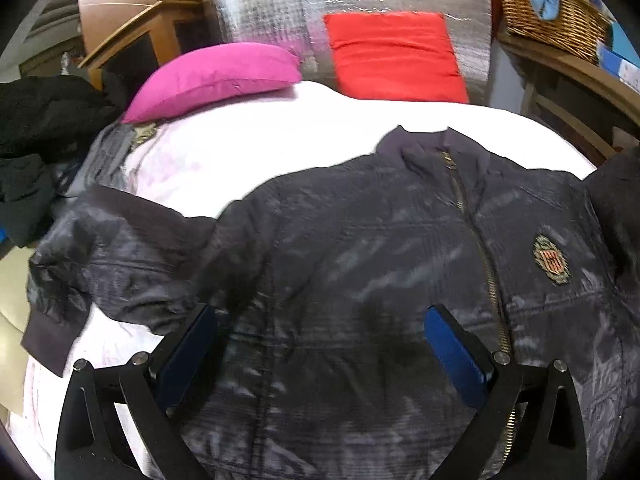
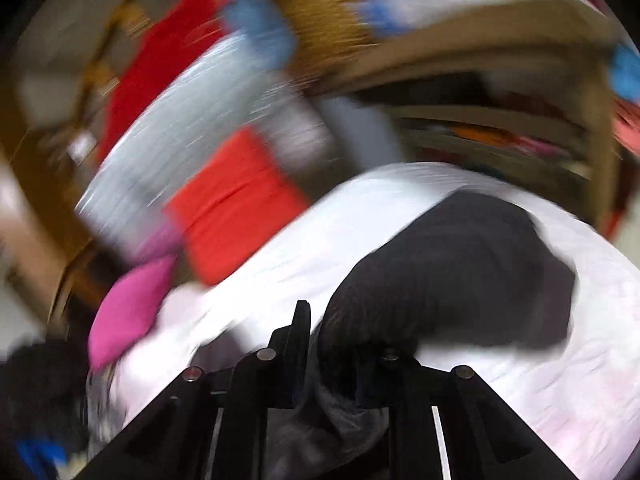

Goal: Fold large clothes
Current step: 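Lift the sleeve with the right tool and fold it across the jacket body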

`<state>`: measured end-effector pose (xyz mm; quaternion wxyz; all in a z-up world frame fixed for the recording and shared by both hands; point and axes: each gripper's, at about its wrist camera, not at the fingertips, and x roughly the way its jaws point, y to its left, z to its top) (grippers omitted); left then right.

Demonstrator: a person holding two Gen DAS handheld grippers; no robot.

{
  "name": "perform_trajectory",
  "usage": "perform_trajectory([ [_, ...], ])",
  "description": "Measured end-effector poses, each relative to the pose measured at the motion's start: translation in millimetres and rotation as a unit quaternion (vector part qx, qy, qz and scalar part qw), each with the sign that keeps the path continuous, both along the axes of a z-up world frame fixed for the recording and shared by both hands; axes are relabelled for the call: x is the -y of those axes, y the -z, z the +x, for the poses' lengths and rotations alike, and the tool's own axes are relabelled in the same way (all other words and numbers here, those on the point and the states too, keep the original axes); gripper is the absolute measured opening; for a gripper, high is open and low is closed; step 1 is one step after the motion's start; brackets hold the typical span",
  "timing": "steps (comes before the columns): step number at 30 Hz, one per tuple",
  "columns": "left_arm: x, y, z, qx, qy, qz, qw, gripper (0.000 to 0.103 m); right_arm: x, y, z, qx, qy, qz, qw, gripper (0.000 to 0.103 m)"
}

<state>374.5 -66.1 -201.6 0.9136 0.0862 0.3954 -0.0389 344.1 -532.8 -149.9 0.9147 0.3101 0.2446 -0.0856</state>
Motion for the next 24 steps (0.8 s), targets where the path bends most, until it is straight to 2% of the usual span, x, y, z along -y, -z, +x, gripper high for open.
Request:
perform_trajectory([
  [4,-21,-4,2,-0.001,-0.025,-0.001,0.9997,0.103,-87,8,8,-0.009,-0.105,0.005,0.994,0.019],
  [7,-37,-9,0,0.007,-0.043,-0.005,0.9991,0.103,-133,38,15,-0.043,-0.175,0.04,0.983,0.019],
  [11,-47,-12,-5,0.012,-0.048,-0.006,0.9988,0.103,-173,80,21,-0.107,-0.233,0.075,0.964,0.02],
  [13,-47,-11,-7,0.013,-0.042,-0.006,0.999,0.103,-179,92,21,-0.136,-0.247,0.098,0.954,0.033],
  [15,-46,-11,-8,0.012,-0.037,-0.01,0.9992,0.103,-178,93,7,-0.129,-0.245,0.121,0.953,0.09],
  [16,-46,-11,-7,0.01,-0.035,-0.016,0.9992,0.103,-173,93,-1,-0.116,-0.238,0.135,0.955,0.095],
  [18,-43,-11,-7,0.007,-0.033,-0.025,0.9991,0.103,-165,81,-25,-0.082,-0.229,0.161,0.956,0.096],
  [22,-28,-17,-10,0.011,-0.006,-0.051,0.9986,0.103,-129,66,-45,-0.036,-0.197,0.2,0.959,0.096],
  [24,-11,-24,-18,0.025,0.026,-0.051,0.998,0.103,-94,65,-54,0.004,-0.168,0.267,0.949,0.095],
])
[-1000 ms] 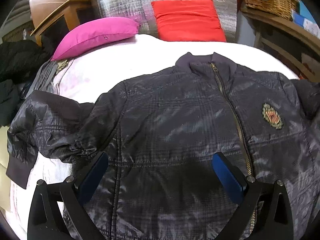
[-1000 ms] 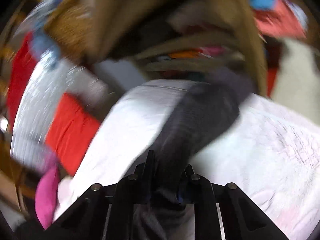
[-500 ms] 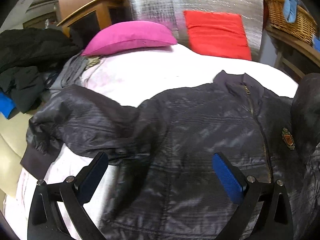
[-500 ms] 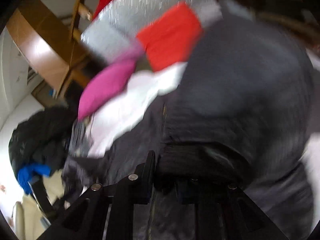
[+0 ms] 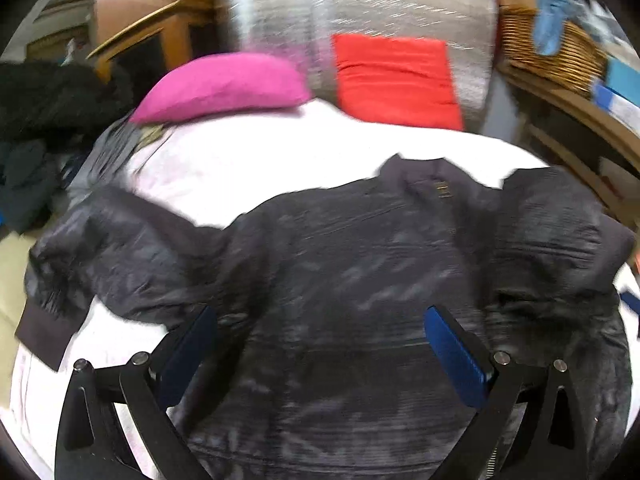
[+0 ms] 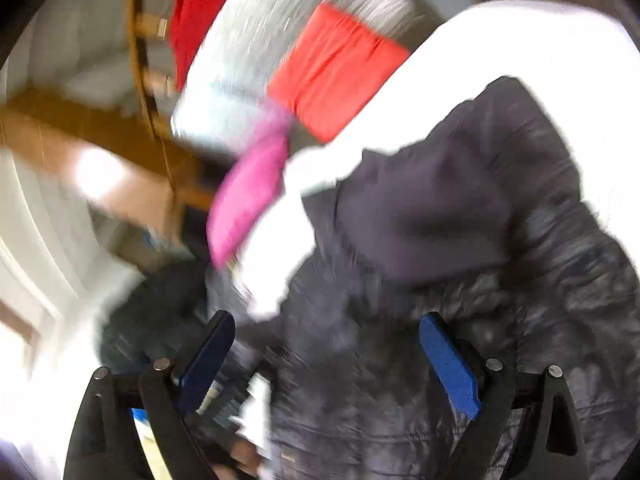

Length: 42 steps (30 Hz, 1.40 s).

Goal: Fold large clothes
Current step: 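Lift the sleeve with the right tool and fold it across the jacket body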

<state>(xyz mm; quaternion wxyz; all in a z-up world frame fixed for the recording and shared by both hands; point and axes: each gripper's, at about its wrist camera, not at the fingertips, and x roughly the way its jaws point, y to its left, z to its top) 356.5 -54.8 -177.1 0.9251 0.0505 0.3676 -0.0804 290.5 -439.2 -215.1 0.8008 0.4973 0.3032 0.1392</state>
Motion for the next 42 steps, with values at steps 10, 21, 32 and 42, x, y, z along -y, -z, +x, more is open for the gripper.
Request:
perform_trajectory([
  [10,109,-5,-7,-0.009,0.1,0.002,0.995,0.103,91,58,12,-0.054,0.099,0.178,0.978,0.095],
  [21,145,12,45,-0.079,0.079,-0.041,0.9929,0.064,108,79,22,-0.116,0.081,0.176,0.974,0.082],
  [32,166,11,44,-0.067,0.098,-0.038,0.9922,0.091,112,83,19,-0.131,0.077,0.179,0.972,0.081],
  [42,176,37,77,-0.121,0.096,-0.048,0.9868,0.069,114,91,20,-0.142,0.084,0.201,0.966,0.081],
])
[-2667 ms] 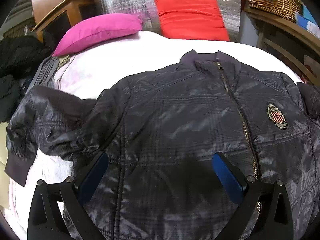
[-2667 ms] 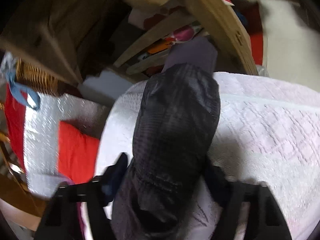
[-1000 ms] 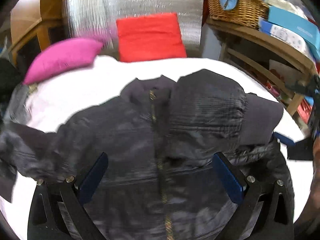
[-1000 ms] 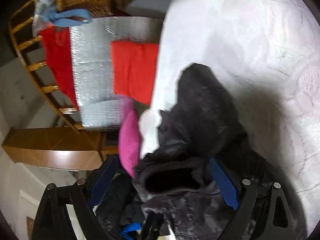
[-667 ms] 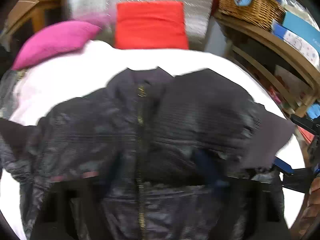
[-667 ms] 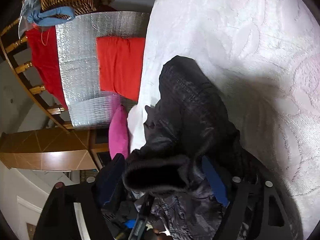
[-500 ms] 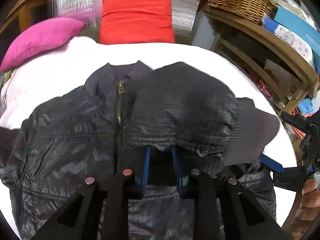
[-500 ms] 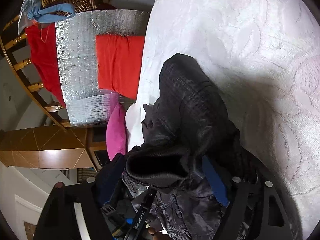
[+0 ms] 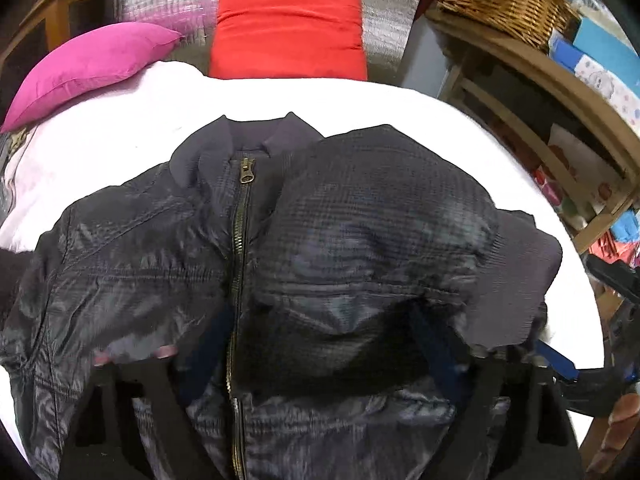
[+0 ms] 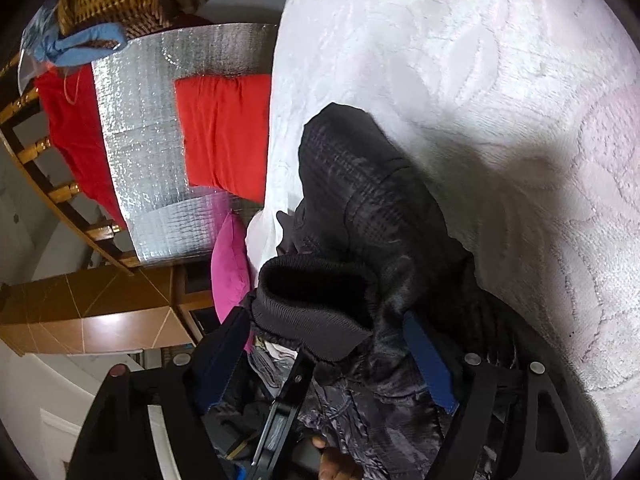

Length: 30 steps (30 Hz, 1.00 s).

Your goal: Fold large clothes

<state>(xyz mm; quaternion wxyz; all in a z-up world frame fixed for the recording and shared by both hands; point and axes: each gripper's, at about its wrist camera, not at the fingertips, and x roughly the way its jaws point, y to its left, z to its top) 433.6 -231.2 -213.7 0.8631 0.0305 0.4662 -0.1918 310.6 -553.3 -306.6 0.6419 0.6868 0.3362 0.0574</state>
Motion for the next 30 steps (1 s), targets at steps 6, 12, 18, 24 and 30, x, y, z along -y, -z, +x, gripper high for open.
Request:
perform_trajectory([
  [6,-4,-8,-2,0.001,0.002,-0.017,0.9998,0.017,3,4,2,-0.008,0.0,-0.004,1.0,0.081],
  [12,-33,-41,-29,0.022,-0.001,-0.048,0.9986,0.013,5,8,2,-0.017,-0.001,-0.01,1.0,0.081],
  [18,-96,-40,-58,-0.018,-0.042,-0.062,0.997,0.021,-3,0,3,-0.005,-0.026,-0.019,0.999,0.081],
  [24,-143,-35,-71,-0.005,-0.129,-0.012,0.9915,0.032,-16,-14,3,0.016,-0.05,-0.044,0.998,0.081],
  [30,-78,-57,-103,0.076,-0.027,0.011,0.9967,0.084,-29,-20,6,0.035,-0.064,-0.045,0.996,0.081],
])
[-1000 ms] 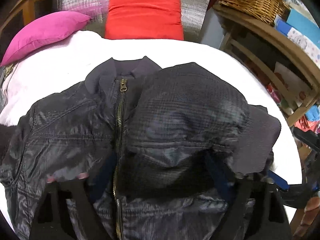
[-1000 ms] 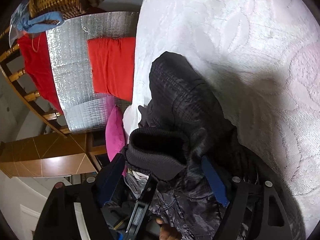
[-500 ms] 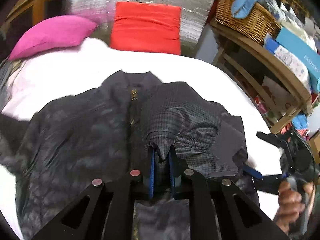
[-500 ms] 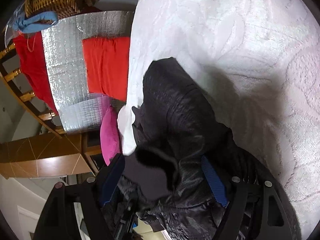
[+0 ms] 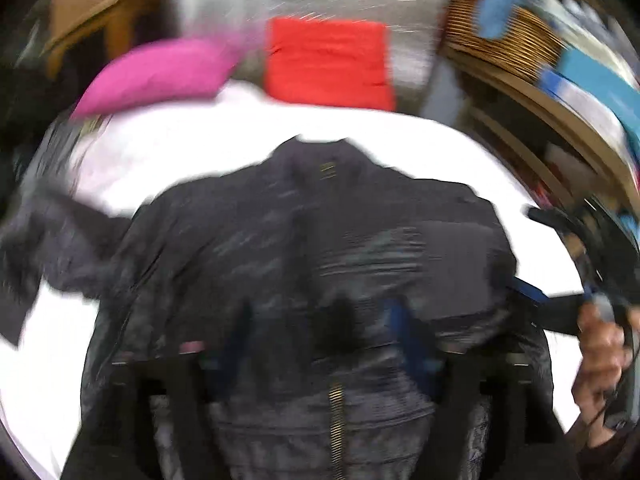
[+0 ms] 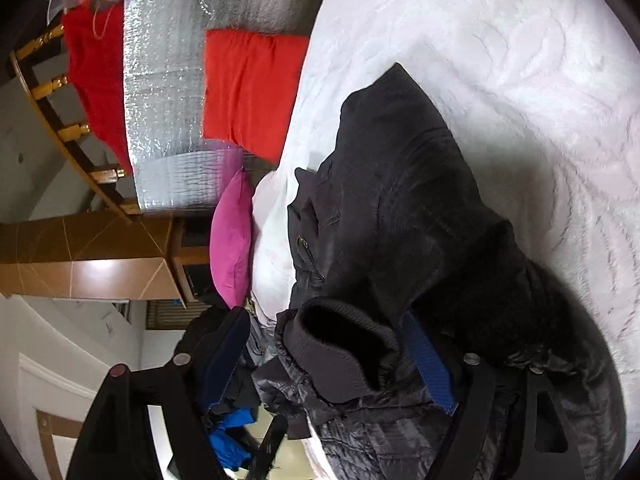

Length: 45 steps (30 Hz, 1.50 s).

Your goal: Fold large clothes

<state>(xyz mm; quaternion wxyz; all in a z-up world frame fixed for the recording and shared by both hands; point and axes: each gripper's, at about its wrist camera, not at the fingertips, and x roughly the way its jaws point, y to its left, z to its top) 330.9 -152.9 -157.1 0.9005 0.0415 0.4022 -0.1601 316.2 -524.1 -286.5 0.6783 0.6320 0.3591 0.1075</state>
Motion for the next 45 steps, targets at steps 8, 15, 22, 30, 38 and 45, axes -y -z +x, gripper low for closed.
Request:
perform_trajectory([
  [8,62,45,20,-0.042,0.039,0.079,0.9952,0.084,18,15,-4,-0.028,0.026,0.017,0.999,0.081],
  [15,60,52,46,-0.064,0.056,0.01,0.9964,0.027,17,16,-1,-0.037,0.021,0.007,0.999,0.081],
  [22,8,27,63,-0.064,0.025,-0.06,0.9958,0.017,15,16,-2,-0.042,0.022,0.0,0.999,0.081],
  [30,-106,32,76,-0.107,-0.075,-0.117,0.9845,0.033,10,14,1,-0.044,0.022,-0.009,0.999,0.08],
  [38,-179,33,48,-0.1,-0.125,-0.127,0.9789,0.049,7,12,2,-0.043,0.021,-0.023,0.999,0.08],
  [45,-195,46,49,-0.113,-0.13,-0.16,0.972,0.054,-7,0,6,-0.009,-0.004,-0.033,0.999,0.08],
])
